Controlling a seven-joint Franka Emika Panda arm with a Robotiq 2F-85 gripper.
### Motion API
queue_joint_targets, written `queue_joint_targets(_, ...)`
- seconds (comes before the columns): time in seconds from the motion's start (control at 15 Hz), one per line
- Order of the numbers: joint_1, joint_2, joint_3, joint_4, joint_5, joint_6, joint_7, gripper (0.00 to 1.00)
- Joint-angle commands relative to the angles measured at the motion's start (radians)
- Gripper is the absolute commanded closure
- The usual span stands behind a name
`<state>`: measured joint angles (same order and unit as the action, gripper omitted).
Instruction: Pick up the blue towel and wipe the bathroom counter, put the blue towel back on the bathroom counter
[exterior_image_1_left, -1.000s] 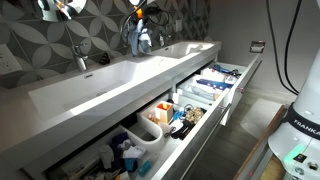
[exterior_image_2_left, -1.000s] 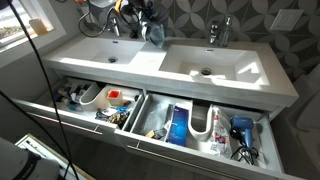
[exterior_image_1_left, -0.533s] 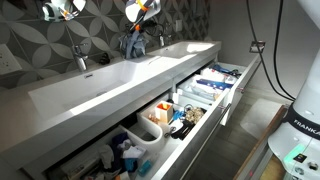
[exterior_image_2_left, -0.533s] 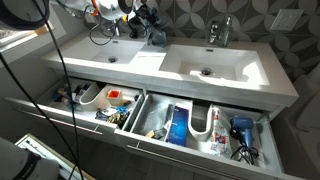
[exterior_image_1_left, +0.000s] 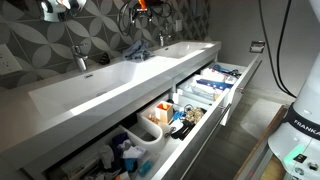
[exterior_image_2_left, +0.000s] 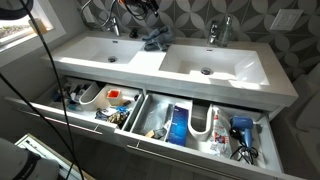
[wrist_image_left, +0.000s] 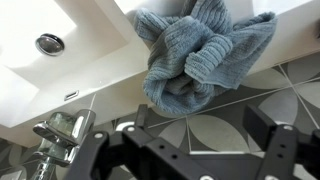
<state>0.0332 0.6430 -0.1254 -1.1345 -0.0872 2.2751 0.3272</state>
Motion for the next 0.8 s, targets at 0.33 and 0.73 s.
queue_joint_targets(0.33, -0.046, -0.224, 0.059, -0.015, 0.096, -0.622, -0.288, 0.0)
queue_joint_targets(0.73, -0.042, -0.222, 0.054, -0.005, 0.11, -0.617, -0.316, 0.0)
